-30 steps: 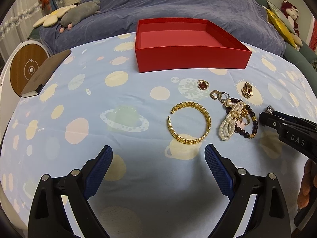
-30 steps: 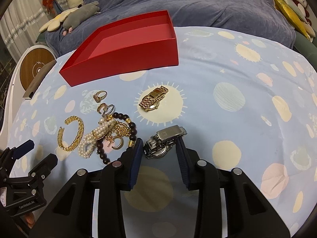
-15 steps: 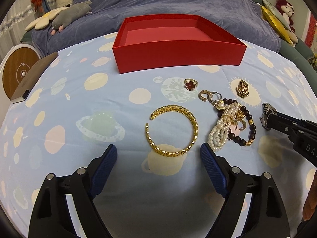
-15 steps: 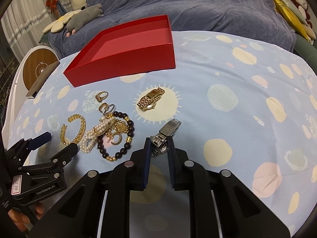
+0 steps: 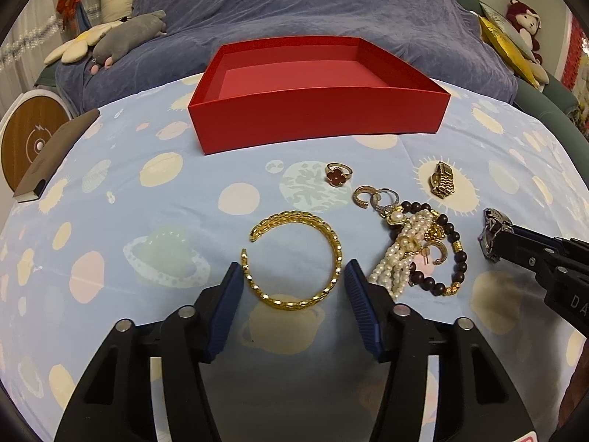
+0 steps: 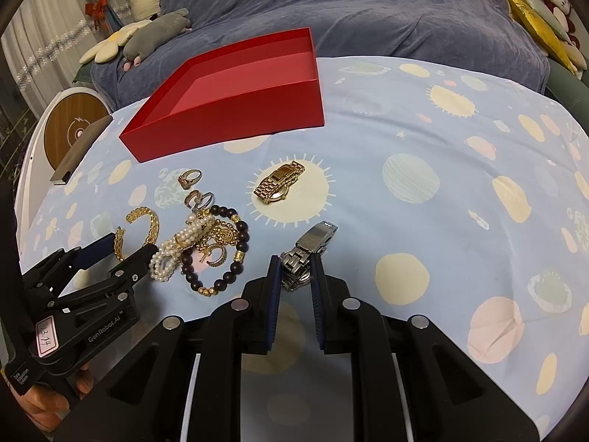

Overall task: Organize jewelry
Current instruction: 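Grasp the silver watch with the right tool while the left tool grasps the gold bangle, then carry the bangle and silver watch into the red box and open both tools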

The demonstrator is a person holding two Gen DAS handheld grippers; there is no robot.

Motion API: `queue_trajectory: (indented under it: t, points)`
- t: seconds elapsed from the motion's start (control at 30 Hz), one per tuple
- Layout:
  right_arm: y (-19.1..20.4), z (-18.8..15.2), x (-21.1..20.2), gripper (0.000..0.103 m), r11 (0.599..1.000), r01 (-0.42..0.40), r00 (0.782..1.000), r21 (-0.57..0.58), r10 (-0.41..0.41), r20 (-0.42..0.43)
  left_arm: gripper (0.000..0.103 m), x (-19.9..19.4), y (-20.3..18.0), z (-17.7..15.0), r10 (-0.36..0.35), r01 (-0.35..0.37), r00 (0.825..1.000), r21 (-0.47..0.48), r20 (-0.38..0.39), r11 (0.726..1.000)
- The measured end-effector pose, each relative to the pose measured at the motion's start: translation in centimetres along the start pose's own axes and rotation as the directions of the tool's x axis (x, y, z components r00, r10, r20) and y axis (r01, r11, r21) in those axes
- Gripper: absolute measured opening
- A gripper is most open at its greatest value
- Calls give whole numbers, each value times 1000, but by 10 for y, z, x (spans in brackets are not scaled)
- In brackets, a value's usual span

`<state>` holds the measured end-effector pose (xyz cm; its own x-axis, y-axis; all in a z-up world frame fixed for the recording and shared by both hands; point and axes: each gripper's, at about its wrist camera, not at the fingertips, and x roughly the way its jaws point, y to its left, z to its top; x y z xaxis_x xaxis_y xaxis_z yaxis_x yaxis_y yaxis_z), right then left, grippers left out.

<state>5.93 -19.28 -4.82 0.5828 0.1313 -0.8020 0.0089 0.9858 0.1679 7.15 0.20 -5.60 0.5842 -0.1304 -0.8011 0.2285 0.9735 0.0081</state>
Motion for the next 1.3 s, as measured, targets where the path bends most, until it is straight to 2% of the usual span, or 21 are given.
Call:
queue_trajectory:
  t: [0.2, 0.4, 0.57, 0.7, 0.9, 1.0, 1.1, 1.3]
  points:
    - [2, -1, -8, 15, 1000, -5, 1000, -11, 5, 20, 50, -6, 5, 1, -49, 49, 999, -35, -7, 998]
    - [6, 2, -27, 15, 999, -35, 998, -26, 37, 50, 50, -31, 11, 7, -76, 79, 996, -66, 44, 995]
    - [8, 21, -45, 15, 996, -83, 994, -35, 85, 64, 50, -50, 23, 23, -105, 110, 993, -85, 61, 990]
    - [14, 57, -45, 15, 995, -84, 992, -60, 89, 86, 50, -61, 29, 54, -122, 130, 987, -76, 101, 989]
    - [25, 134, -31, 15, 992, -74, 985, -99, 89, 150, 50, -54, 35, 126, -122, 131, 980, -48, 155, 990]
    - [29, 176, -12, 15, 992, -83, 983, -97, 97, 158, 50, -34, 37, 162, -114, 122, 980, -39, 165, 992]
    - [32, 210, 18, 15, 991, -91, 985, -99, 104, 141, 50, -3, 40, 194, -113, 120, 983, -42, 143, 992]
    - [34, 256, 81, 15, 992, -86, 990, -88, 96, 107, 50, 66, 50, 239, -96, 103, 992, -75, 86, 992]
